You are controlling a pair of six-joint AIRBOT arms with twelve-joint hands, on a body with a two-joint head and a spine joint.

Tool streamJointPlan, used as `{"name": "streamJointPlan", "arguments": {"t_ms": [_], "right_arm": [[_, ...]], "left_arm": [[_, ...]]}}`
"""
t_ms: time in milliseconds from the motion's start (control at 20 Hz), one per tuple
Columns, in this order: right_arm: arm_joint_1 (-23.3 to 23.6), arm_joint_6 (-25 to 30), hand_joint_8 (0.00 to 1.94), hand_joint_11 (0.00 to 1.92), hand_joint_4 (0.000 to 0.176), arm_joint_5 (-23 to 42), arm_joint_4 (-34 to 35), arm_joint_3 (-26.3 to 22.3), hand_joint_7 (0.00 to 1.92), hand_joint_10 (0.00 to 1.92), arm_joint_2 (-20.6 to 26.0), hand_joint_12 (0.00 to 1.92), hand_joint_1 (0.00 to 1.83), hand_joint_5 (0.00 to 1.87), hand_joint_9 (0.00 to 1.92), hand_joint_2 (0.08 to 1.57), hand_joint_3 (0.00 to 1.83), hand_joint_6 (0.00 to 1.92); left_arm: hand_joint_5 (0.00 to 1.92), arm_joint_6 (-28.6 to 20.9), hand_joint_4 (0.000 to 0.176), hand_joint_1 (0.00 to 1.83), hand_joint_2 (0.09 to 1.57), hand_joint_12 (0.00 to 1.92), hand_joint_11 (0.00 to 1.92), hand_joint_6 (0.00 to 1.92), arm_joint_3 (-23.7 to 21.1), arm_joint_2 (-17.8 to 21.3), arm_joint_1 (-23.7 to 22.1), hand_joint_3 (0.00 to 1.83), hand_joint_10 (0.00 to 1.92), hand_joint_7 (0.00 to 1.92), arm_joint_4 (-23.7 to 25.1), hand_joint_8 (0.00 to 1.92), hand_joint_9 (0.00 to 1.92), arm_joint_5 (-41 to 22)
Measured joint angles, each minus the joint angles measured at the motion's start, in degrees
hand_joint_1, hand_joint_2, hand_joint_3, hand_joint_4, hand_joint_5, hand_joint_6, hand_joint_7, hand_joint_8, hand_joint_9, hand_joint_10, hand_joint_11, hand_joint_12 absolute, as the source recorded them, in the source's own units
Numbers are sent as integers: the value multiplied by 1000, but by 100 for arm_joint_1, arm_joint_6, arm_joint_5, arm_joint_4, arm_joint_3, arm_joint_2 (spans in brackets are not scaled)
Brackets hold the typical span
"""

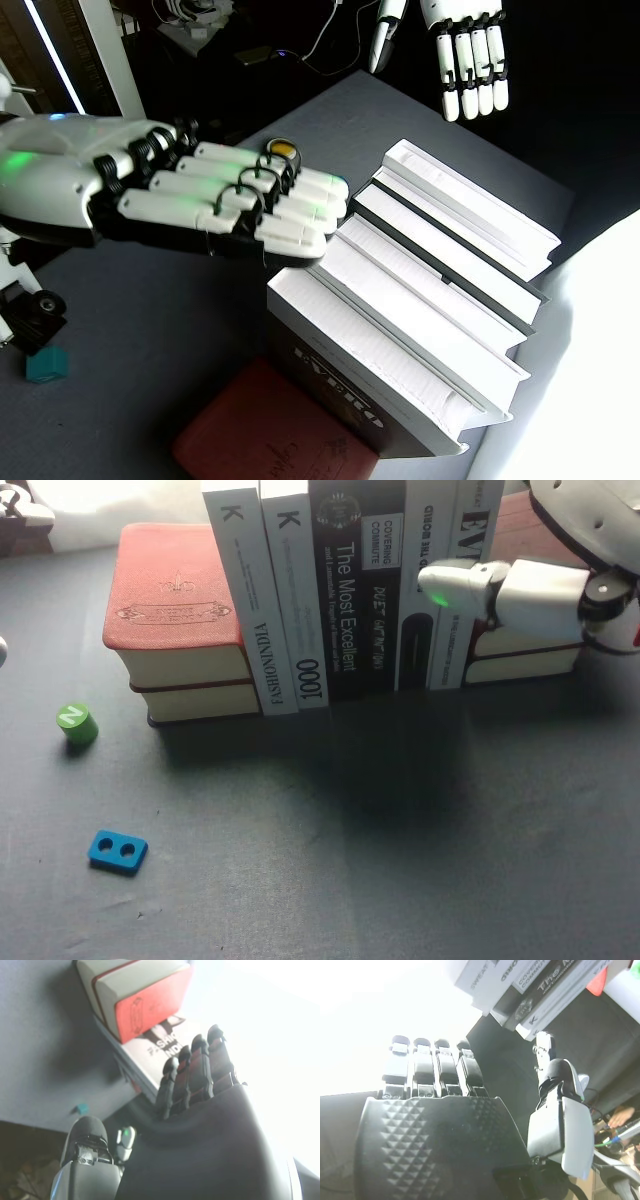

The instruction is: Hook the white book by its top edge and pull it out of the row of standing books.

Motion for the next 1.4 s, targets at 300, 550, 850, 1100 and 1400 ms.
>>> {"name": "streamJointPlan", "arguments": {"t_ms": [300,550,850,1100,1400], "right_arm": [[-44,-240,0,0,0,42,203,365,0,0,-426,0,0,59,0,1075,11,7],[-81,-245,0,0,0,15,142,404,0,0,-483,0,0,57,0,1085,14,5],[-243,-321,9,0,0,118,107,306,26,0,-461,0,0,97,0,1081,10,18],[-260,-367,2,0,0,31,136,-28,16,0,-221,0,0,87,0,1107,20,10],[-299,-688,1,0,0,-149,214,-625,16,0,195,0,0,100,0,1098,12,10]], "left_arm": [[0,-297,0,0,1185,0,0,0,81,0,-358,5,0,0,483,0,0,-291],[0,-341,0,0,1194,0,0,0,101,0,-411,8,0,0,643,0,0,-437],[0,-361,0,0,1187,0,0,0,199,33,-820,4,0,0,815,0,0,-656],[0,-382,0,0,1187,0,0,0,199,168,-916,3,0,0,951,0,0,-728],[0,-387,0,0,1188,0,0,0,199,214,-916,2,0,0,990,0,0,-763]]}}
